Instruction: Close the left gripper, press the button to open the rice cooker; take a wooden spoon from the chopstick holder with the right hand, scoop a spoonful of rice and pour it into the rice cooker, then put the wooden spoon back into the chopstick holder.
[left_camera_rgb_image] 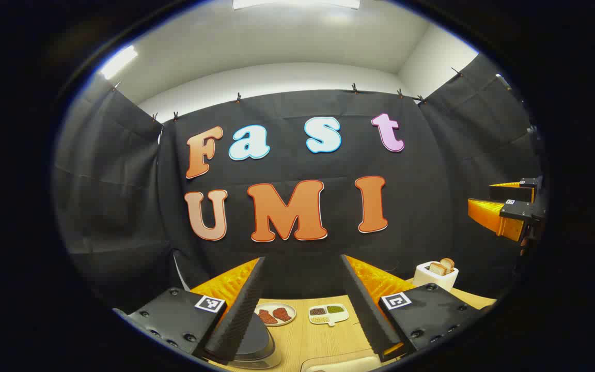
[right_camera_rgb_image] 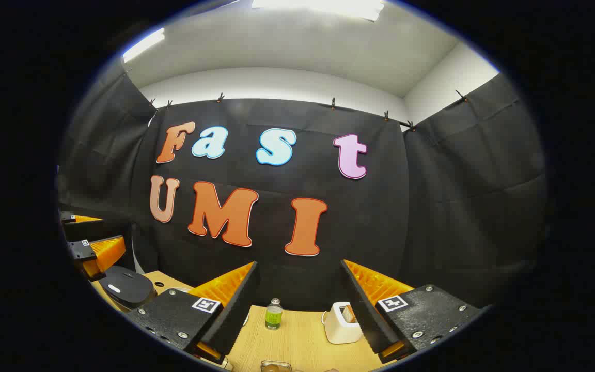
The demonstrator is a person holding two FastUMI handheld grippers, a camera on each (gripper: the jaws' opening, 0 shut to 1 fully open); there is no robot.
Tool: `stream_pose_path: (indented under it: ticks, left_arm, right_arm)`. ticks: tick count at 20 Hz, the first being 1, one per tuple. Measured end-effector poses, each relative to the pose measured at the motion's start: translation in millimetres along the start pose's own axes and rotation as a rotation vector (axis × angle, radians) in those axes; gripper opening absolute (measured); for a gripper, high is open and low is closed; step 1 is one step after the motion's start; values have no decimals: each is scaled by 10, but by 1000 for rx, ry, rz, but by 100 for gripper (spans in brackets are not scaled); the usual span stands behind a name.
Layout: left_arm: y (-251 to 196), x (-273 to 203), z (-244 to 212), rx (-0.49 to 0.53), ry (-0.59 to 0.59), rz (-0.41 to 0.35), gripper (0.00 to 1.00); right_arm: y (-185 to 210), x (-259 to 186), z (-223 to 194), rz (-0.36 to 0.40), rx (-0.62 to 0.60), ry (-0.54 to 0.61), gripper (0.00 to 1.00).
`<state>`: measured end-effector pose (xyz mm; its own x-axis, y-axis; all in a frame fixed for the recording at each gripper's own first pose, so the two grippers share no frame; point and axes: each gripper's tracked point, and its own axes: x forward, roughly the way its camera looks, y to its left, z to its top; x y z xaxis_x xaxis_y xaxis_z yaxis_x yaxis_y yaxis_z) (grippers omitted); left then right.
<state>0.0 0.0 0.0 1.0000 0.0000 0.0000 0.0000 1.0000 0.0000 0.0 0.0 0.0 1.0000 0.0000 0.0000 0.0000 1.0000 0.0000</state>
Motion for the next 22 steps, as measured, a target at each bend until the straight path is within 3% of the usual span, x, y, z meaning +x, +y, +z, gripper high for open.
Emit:
stream_pose_path:
  ticks: [2, 3, 6, 13, 21, 22]
  left_arm:
    - [-38, 36, -15, -4, 0, -11, 87]
    - [-74, 67, -12, -10, -1, -20, 94]
    - [-181, 181, -60, -19, 16, -50, 98]
    - [-500, 433, 43, -18, 16, -128, 94]
    - [-608, 512, 34, -19, 30, -145, 100]
    - [-626, 527, 31, -20, 31, -146, 95]
  right_arm:
    - [-2, 8, -25, -4, -1, 9, 95]
    - [-21, 25, -32, -10, -3, 11, 95]
    - [-10, 55, -79, -21, -2, 18, 95]
    - [-182, 14, -157, -66, 19, 38, 95]
    - [-319, -4, -152, -92, 21, 37, 95]
    - [-334, -3, -159, -94, 21, 36, 95]
